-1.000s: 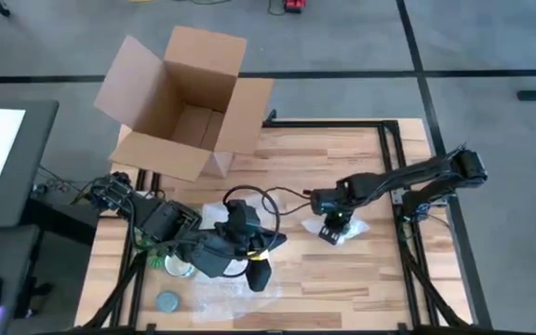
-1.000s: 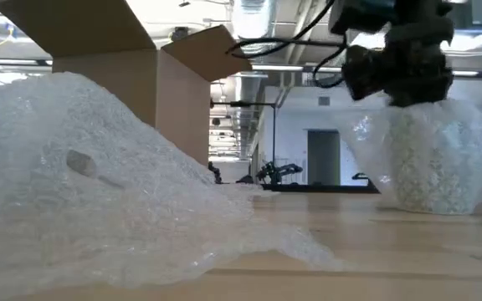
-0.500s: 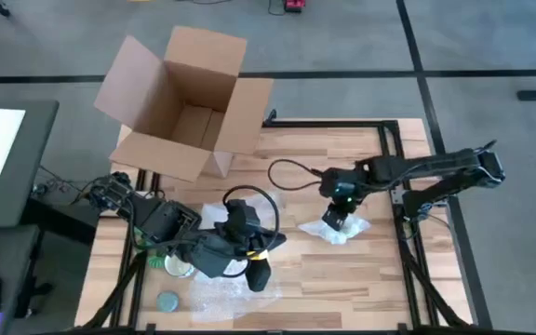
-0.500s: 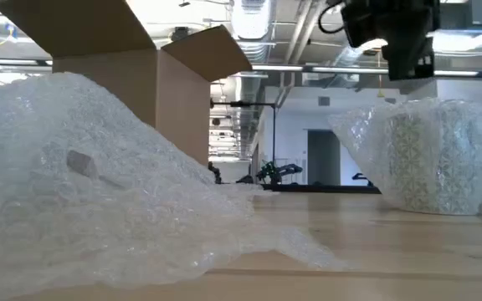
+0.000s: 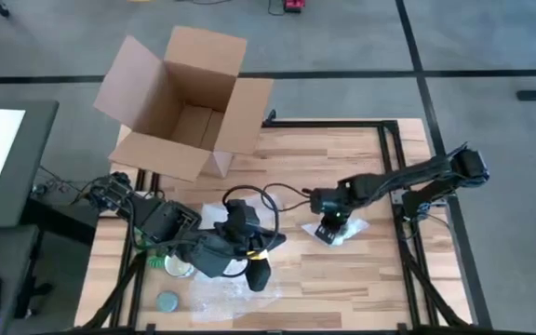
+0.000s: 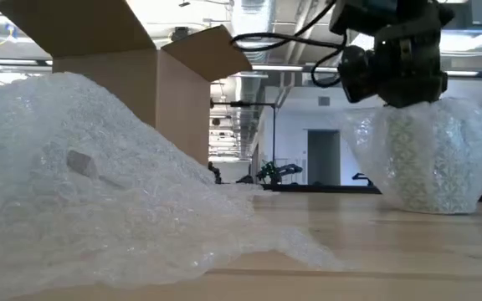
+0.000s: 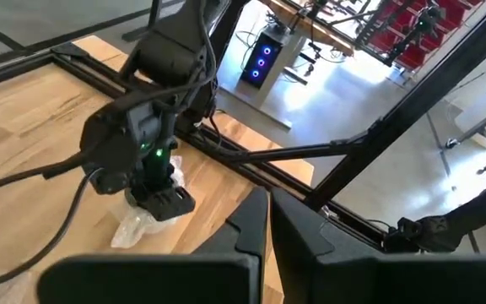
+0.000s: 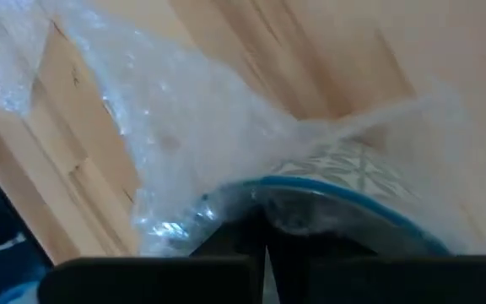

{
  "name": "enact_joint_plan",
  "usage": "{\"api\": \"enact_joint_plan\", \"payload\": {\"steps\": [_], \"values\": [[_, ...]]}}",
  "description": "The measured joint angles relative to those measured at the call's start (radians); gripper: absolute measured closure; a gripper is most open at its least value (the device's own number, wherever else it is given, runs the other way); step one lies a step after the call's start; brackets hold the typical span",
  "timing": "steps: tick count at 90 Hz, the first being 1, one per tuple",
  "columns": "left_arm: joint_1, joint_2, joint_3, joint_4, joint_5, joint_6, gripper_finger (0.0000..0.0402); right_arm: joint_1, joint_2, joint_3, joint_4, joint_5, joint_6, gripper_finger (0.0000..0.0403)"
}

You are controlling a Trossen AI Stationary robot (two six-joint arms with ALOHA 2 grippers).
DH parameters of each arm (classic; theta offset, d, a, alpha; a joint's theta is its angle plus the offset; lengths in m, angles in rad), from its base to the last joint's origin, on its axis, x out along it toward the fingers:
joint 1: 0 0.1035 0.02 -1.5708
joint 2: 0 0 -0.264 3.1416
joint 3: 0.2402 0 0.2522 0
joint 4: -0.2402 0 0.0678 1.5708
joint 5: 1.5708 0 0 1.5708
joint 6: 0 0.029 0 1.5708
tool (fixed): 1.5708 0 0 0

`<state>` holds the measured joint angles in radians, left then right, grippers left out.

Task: Wrap mug
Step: Wrap the green mug with bubble wrap

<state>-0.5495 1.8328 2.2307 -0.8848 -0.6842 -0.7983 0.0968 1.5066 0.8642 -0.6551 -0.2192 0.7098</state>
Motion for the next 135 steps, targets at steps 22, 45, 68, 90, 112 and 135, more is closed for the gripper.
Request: {"api": "enact_joint_plan", "payload": {"steps": [22, 45, 68, 90, 112, 135], "values": [[0.000, 0.000, 0.000, 0.000, 0.000, -0.008, 0.0402, -0.010, -0.046, 0.007, -0.014, 0.016, -0.011, 0.0403], [0.000, 0.000, 0.000, 0.000, 0.000, -0.009, 0.0402, -0.043, -0.171, 0.110, -0.249, 0.016, -0.011, 0.0403], [0.000, 0.000, 0.000, 0.000, 0.000, 0.001, 0.0402, -0.061, -0.251, 0.166, -0.255, 0.010, 0.006, 0.0403], [0.000, 0.000, 0.000, 0.000, 0.000, 0.001, 0.0402, -0.060, -0.169, 0.098, -0.178, 0.044, 0.017, 0.0403], [0.000, 0.000, 0.000, 0.000, 0.000, 0.000, 0.0402, -0.043, -0.068, -0.001, -0.053, 0.107, 0.020, 0.0403], [0.000, 0.000, 0.000, 0.001, 0.000, -0.010, 0.0402, -0.031, -0.076, -0.053, -0.006, 0.113, 0.019, 0.0403]]}}
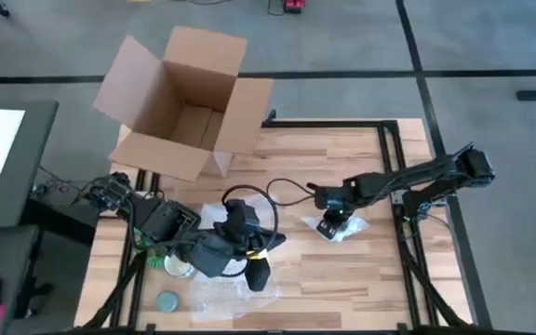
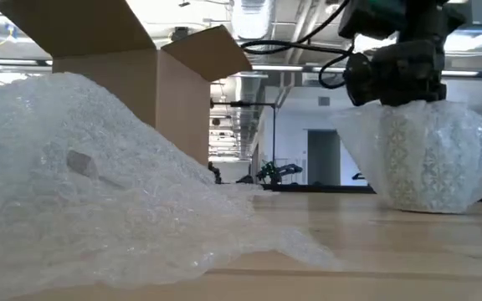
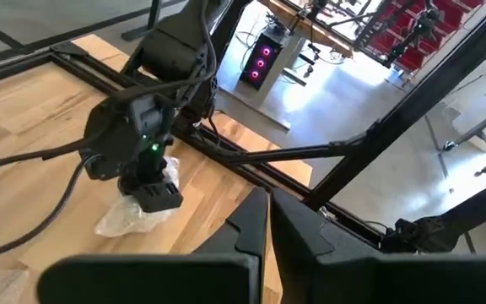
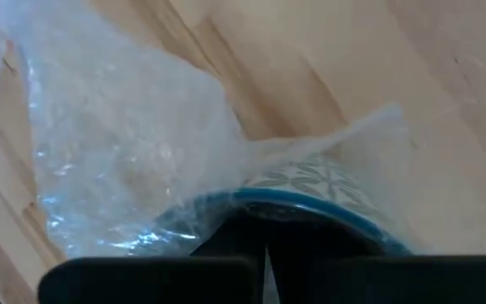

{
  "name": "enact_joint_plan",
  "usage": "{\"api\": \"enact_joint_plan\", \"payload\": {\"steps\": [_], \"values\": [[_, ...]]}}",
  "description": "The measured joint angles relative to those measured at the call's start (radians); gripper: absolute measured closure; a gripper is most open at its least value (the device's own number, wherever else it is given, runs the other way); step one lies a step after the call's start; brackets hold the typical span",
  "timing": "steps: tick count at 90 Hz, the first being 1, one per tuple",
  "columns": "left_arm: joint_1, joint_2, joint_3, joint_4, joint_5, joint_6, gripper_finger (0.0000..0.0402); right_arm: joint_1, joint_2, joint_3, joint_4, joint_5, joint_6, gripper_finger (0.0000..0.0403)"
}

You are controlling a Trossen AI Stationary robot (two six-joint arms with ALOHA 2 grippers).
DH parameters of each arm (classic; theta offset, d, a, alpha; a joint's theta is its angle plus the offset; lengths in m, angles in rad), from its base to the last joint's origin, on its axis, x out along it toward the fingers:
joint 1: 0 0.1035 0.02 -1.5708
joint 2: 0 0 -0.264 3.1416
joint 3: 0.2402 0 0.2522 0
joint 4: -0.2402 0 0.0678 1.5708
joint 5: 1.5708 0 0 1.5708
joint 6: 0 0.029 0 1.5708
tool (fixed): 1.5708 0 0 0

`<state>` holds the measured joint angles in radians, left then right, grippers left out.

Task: Wrap mug
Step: Wrap the green mug with bubble wrap, then put the wrapped green mug into the cardboard box

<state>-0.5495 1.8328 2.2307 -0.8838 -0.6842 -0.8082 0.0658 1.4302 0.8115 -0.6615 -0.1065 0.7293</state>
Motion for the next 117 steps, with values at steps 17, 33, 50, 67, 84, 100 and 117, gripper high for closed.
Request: {"api": "enact_joint_plan", "payload": {"steps": [17, 33, 50, 67, 84, 100, 117], "values": [[0.000, 0.000, 0.000, -0.003, 0.000, 0.000, 0.0402, -0.004, -0.108, 0.046, -0.102, 0.006, 0.005, 0.0403], [0.000, 0.000, 0.000, -0.010, 0.000, 0.000, 0.0402, -0.004, -0.186, 0.141, -0.291, 0.006, 0.000, 0.0403], [0.001, 0.000, 0.000, -0.010, 0.000, 0.000, 0.0402, -0.003, -0.242, 0.220, -0.307, -0.025, 0.031, 0.0403], [0.001, 0.000, 0.000, -0.010, 0.000, 0.002, 0.0402, 0.006, -0.204, 0.225, -0.219, -0.049, 0.056, 0.0374], [0.001, 0.000, 0.000, -0.018, -0.001, 0.000, 0.0402, 0.019, -0.109, 0.225, -0.221, -0.052, 0.008, 0.0260], [0.001, 0.000, 0.000, -0.018, -0.001, -0.001, 0.0402, 0.022, -0.010, 0.225, -0.262, -0.039, -0.012, 0.0185], [0.001, 0.000, 0.000, -0.018, -0.002, -0.004, 0.0402, 0.043, 0.070, 0.226, -0.268, -0.028, -0.037, 0.0252]]}}
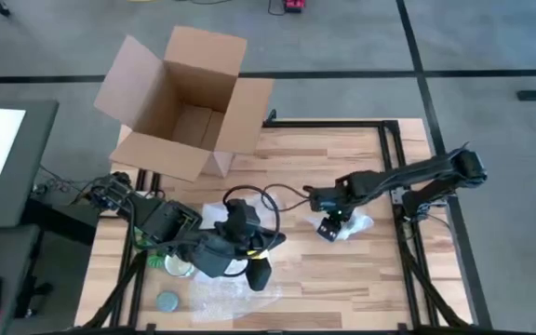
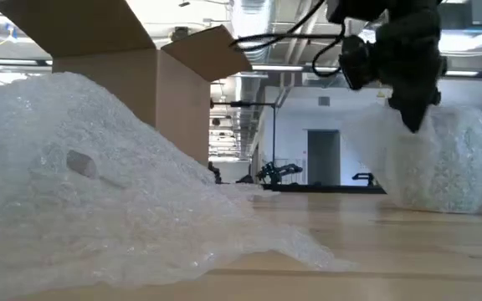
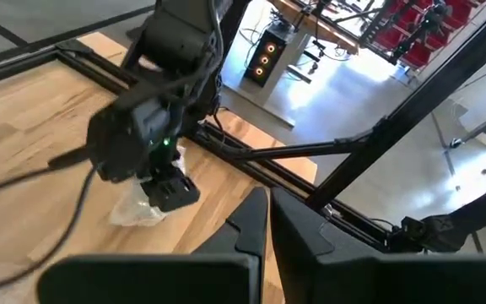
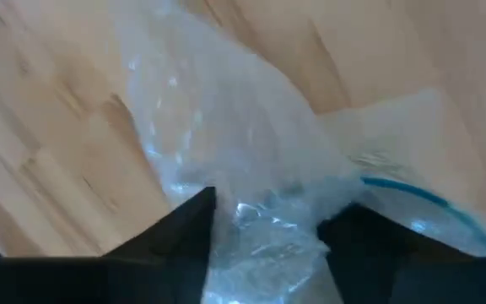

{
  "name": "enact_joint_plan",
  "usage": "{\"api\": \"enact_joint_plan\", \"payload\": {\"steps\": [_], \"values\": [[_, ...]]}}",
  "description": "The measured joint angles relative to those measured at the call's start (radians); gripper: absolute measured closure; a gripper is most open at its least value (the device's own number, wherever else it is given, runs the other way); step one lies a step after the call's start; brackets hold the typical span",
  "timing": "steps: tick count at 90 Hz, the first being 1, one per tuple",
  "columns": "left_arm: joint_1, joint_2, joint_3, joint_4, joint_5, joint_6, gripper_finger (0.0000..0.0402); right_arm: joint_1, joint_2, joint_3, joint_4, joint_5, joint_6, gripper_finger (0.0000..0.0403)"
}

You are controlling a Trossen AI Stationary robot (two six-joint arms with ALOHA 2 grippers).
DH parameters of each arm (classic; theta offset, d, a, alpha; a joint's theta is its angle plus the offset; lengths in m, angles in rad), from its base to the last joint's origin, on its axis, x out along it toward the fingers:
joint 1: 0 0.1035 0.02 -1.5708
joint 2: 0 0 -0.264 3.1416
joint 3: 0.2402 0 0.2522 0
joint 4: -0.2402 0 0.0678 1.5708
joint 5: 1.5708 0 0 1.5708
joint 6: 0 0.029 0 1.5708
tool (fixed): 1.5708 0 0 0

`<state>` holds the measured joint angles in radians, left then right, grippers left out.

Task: Wrap mug
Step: Put the wrapped green mug into the cardboard box

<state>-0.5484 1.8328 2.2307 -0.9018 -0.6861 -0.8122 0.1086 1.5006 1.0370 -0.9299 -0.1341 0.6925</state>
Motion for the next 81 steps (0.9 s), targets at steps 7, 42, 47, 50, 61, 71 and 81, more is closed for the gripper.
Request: {"api": "enact_joint_plan", "payload": {"steps": [7, 42, 47, 50, 61, 71, 81], "values": [[0.000, 0.000, 0.000, 0.000, 0.000, 0.000, 0.0402, 0.011, 0.006, 0.000, 0.002, -0.003, -0.009, 0.0302], [0.000, 0.000, 0.000, 0.000, -0.001, 0.005, 0.0402, 0.002, -0.059, -0.001, 0.072, -0.073, -0.139, 0.0385], [0.000, 0.000, 0.000, -0.001, -0.001, 0.007, 0.0402, 0.001, -0.060, -0.001, 0.121, -0.090, -0.157, 0.0387], [0.000, 0.000, 0.000, -0.004, -0.001, 0.007, 0.0402, 0.004, -0.060, -0.001, 0.142, -0.091, -0.166, 0.0390], [-0.004, -0.002, 0.003, -0.009, -0.001, 0.021, 0.0402, 0.018, -0.060, -0.001, 0.173, -0.085, -0.167, 0.0396], [-0.016, -0.014, 0.058, 0.018, -0.036, 0.075, 0.0402, 0.035, -0.060, 0.024, 0.169, -0.069, -0.168, 0.0396], [-0.021, -0.063, 0.128, 0.083, -0.111, 0.218, 0.0402, 0.056, -0.068, 0.072, 0.178, -0.039, -0.179, 0.0396]]}}
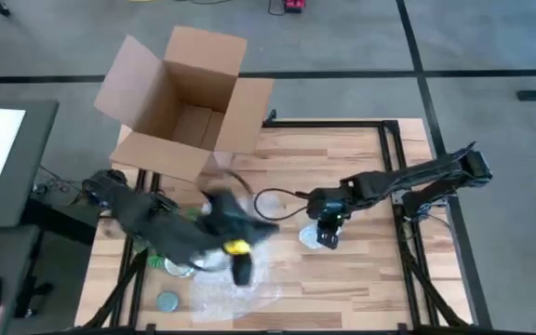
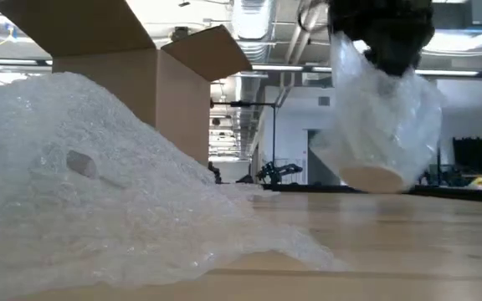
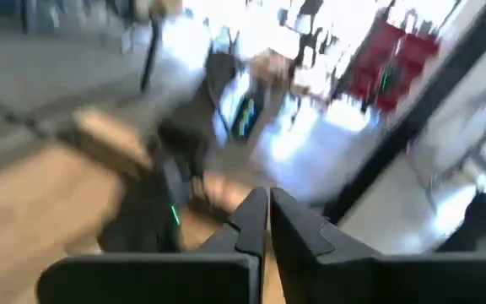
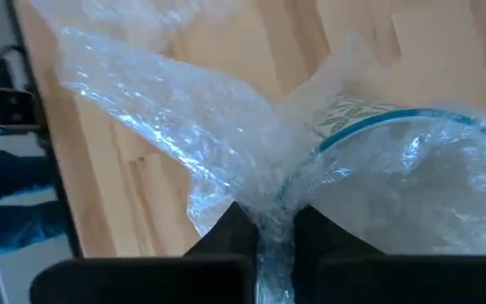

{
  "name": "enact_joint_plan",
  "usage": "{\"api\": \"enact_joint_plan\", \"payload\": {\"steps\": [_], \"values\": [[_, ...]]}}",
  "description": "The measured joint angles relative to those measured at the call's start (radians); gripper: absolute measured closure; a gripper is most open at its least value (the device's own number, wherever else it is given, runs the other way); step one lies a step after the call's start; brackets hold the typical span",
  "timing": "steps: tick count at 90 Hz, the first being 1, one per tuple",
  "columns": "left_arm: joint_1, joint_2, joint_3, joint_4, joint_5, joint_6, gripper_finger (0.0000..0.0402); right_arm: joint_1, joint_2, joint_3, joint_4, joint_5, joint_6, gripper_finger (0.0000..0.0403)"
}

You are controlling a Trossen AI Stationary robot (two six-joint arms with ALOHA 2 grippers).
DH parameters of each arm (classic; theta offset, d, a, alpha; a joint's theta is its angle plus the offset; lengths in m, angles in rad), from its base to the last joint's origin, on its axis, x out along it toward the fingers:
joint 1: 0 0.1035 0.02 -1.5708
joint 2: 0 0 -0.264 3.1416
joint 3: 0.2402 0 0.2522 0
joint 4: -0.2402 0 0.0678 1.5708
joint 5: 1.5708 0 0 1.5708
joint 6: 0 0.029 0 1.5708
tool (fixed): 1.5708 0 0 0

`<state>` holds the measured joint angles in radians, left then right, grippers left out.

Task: Wrap mug
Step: Put the wrapped green mug into the cardboard box

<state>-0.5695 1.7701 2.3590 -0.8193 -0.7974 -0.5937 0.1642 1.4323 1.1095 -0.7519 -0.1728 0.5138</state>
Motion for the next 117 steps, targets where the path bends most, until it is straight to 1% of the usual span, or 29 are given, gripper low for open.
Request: {"api": "enact_joint_plan", "payload": {"steps": [5, 9, 13, 20, 27, 39, 43, 46, 49, 56, 62, 70, 83, 93, 103, 117], "values": [[0.015, -0.048, -0.014, 0.053, -0.032, 0.040, 0.0402, 0.012, -0.009, 0.030, 0.000, 0.023, 0.001, 0.0396], [0.035, -0.081, -0.018, 0.049, -0.047, 0.049, 0.0402, 0.021, -0.017, 0.053, 0.000, 0.046, 0.000, 0.0396], [0.063, -0.111, -0.018, 0.018, -0.047, 0.048, 0.0402, 0.028, -0.027, 0.077, -0.001, 0.068, -0.001, 0.0396], [0.116, -0.161, -0.019, -0.090, -0.057, 0.047, 0.0402, 0.036, -0.053, 0.113, -0.002, 0.088, -0.005, 0.0396], [0.185, -0.201, -0.019, -0.249, -0.075, -0.006, 0.0402, 0.043, -0.087, 0.143, -0.007, 0.098, -0.017, 0.0396], [0.338, -0.224, -0.019, -0.595, -0.075, -0.150, 0.0402, 0.057, -0.157, 0.172, -0.008, 0.122, -0.046, 0.0397], [0.393, -0.219, -0.020, -0.706, -0.065, -0.213, 0.0400, 0.059, -0.181, 0.176, -0.009, 0.126, -0.049, 0.0397], [0.435, -0.213, -0.022, -0.764, -0.036, -0.249, 0.0396, 0.059, -0.199, 0.177, -0.009, 0.126, -0.050, 0.0397], [0.478, -0.207, -0.033, -0.755, -0.002, -0.259, 0.0388, 0.058, -0.215, 0.177, -0.011, 0.126, -0.051, 0.0397], [0.567, -0.211, -0.068, -0.714, 0.093, -0.201, 0.0356, 0.058, -0.247, 0.178, -0.030, 0.126, -0.052, 0.0397], [0.637, -0.203, -0.088, -0.686, 0.148, -0.170, 0.0319, 0.060, -0.267, 0.178, -0.057, 0.126, -0.052, 0.0397], [0.730, -0.198, -0.132, -0.733, 0.206, -0.174, 0.0264, 0.068, -0.288, 0.178, -0.091, 0.133, -0.052, 0.0397], [0.850, -0.187, -0.253, -0.739, 0.328, -0.204, 0.0177, 0.101, -0.310, 0.178, -0.150, 0.141, -0.054, 0.0397], [0.911, -0.184, -0.356, -0.682, 0.420, -0.197, 0.0125, 0.132, -0.316, 0.178, -0.190, 0.153, -0.054, 0.0397], [0.950, -0.181, -0.476, -0.630, 0.462, -0.215, 0.0099, 0.161, -0.317, 0.178, -0.217, 0.157, -0.051, 0.0397], [0.962, -0.182, -0.611, -0.538, 0.506, -0.238, 0.0098, 0.199, -0.317, 0.178, -0.241, 0.172, -0.044, 0.0397]]}}
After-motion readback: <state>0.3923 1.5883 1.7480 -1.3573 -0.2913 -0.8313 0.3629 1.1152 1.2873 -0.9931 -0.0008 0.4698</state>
